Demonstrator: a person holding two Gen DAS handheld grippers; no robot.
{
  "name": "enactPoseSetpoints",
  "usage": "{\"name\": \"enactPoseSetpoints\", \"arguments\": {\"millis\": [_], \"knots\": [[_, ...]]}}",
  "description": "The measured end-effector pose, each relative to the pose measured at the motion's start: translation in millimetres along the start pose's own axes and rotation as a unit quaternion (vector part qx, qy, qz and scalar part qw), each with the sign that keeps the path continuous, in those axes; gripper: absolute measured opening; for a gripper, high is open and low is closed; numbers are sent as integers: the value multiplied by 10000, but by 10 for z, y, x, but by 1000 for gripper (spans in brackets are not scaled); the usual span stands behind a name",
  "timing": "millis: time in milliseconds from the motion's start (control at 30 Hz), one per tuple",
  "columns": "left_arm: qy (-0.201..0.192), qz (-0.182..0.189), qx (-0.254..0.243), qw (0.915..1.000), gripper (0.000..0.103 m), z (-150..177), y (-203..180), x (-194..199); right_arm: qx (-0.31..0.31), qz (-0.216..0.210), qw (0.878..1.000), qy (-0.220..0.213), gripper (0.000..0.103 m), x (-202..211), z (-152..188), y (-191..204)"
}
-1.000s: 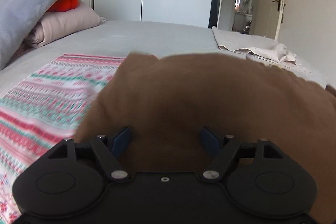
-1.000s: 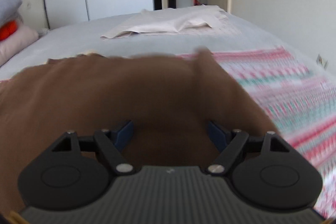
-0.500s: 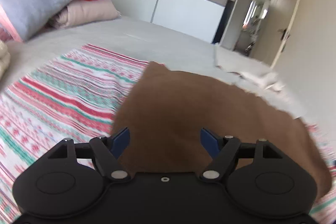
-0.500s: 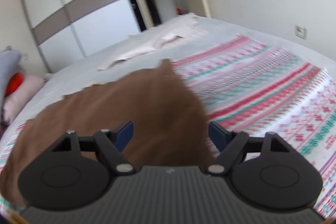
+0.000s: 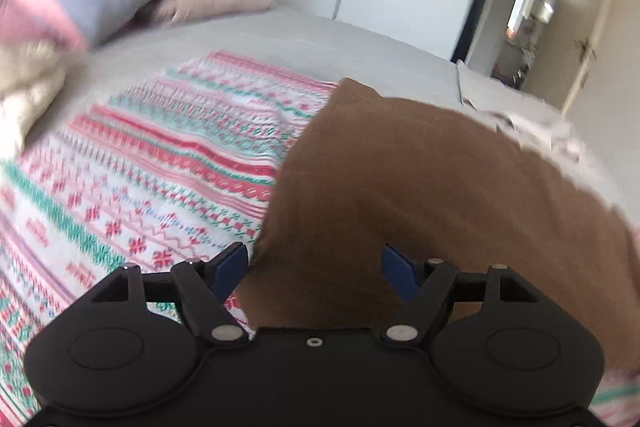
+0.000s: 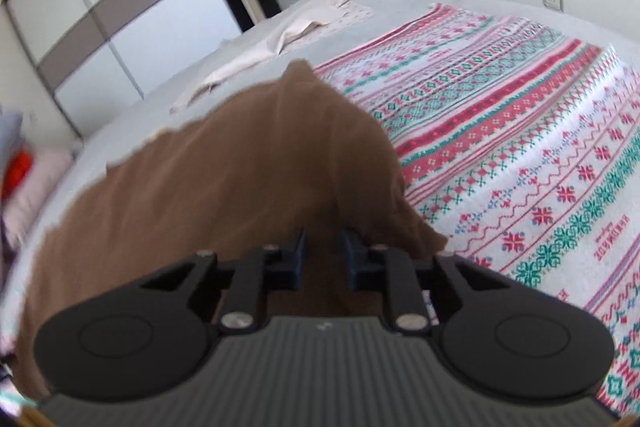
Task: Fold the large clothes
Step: 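Carry the held hem over the coat toward the fur collar with both grippers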
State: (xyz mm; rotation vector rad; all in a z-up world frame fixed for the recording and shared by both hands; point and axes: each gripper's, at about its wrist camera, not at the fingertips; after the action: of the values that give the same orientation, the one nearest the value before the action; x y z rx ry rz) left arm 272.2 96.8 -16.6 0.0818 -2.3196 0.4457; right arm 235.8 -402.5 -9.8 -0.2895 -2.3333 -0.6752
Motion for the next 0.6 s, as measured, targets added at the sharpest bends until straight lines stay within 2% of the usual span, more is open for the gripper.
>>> {"name": "enactPoseSetpoints", "arguments": {"millis": [100, 233, 300, 433, 533, 600], "knots": [[330, 328, 840, 9954, 73, -90, 256, 26, 285, 41, 9993, -238, 51, 112, 1, 126], [892, 593, 1523, 9825, 82, -58, 369, 20, 1100, 212, 9935, -209, 60, 107, 70, 465], [1130, 795, 1797, 9740, 82, 15, 393, -7, 1351, 302, 9901, -234, 64, 93, 112, 590], [1646, 1466, 2479, 9434, 80, 151, 478, -170, 1227, 39, 9924, -45, 65, 27, 174, 690], [1623, 1858, 2867, 9257, 80, 274, 484, -278, 1351, -86, 9908, 84, 65, -29, 260, 813], [1494, 1995, 2996, 9209, 80, 330, 463, -322, 1555, -98, 9877, 119, 65, -55, 331, 919]]}}
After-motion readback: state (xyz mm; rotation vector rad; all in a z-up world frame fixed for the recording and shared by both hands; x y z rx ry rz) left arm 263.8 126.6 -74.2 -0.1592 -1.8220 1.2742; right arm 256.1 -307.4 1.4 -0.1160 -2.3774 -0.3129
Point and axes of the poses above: each gripper's, at about its wrist camera, not at the fingertips, and x roughly against the way its jaws point, y to its left, z to its underside, and after that the axes turned 8 degrees about y, right-handed
